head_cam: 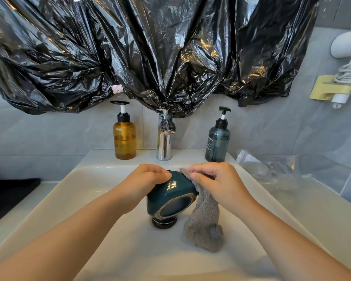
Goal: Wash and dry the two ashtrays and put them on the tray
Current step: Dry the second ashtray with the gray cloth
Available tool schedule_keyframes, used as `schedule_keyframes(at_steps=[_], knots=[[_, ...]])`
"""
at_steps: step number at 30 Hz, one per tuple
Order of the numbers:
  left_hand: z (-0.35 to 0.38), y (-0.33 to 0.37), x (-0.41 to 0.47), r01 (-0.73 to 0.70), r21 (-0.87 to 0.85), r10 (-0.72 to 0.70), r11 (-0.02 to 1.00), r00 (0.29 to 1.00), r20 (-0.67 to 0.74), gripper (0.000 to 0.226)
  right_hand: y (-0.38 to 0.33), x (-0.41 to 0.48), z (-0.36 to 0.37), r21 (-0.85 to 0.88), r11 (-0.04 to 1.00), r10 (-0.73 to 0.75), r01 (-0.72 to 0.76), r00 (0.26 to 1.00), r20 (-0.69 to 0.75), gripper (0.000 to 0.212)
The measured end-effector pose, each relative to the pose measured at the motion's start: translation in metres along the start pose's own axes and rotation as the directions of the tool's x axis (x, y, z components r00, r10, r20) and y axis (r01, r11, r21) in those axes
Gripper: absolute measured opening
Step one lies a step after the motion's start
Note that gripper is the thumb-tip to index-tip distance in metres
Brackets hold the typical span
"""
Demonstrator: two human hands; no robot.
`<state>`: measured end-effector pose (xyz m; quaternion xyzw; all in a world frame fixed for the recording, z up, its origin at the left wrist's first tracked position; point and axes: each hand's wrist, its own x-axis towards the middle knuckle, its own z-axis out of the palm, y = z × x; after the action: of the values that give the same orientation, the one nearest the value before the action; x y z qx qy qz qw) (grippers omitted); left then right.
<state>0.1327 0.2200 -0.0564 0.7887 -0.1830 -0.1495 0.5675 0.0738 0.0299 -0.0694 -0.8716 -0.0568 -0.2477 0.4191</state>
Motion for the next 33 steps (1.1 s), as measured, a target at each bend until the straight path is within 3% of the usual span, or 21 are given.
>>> schedule_keyframes(at_steps=[8, 12, 15, 18, 26, 33], knots=[[-0.001, -0.003, -0.001, -0.056, 0.019, 0.056, 0.998, 0.998, -0.021, 0.018, -0.017, -0.003, 0.013, 0.047, 0.988, -0.149, 0.147, 0.988, 0.036, 0.026], [-0.008, -0.001, -0.002, -0.075, -0.029, 0.073, 0.997, 0.995, -0.066, 0.018, -0.002, 0.003, 0.006, 0.028, 0.999, 0.022, -0.023, 1.0, 0.021, 0.025], [-0.015, 0.005, -0.004, -0.134, -0.109, 0.125, 0.985, 0.988, -0.088, 0.022, 0.006, 0.001, -0.002, 0.197, 0.971, 0.13, -0.133, 0.991, 0.032, 0.026], [-0.014, 0.007, -0.004, -0.169, -0.165, 0.154, 0.972, 0.983, -0.104, 0.022, 0.002, 0.002, -0.006, 0.321, 0.944, 0.106, -0.078, 0.992, -0.07, 0.026], [-0.008, 0.004, -0.005, -0.174, -0.118, 0.166, 0.978, 0.983, -0.077, 0.022, -0.009, 0.002, 0.002, 0.258, 0.964, -0.054, 0.067, 0.997, -0.054, 0.028], [-0.009, 0.005, -0.008, -0.217, -0.17, 0.209, 0.961, 0.976, -0.059, 0.024, -0.001, 0.002, 0.0, 0.315, 0.947, 0.056, -0.065, 0.998, 0.038, 0.03]])
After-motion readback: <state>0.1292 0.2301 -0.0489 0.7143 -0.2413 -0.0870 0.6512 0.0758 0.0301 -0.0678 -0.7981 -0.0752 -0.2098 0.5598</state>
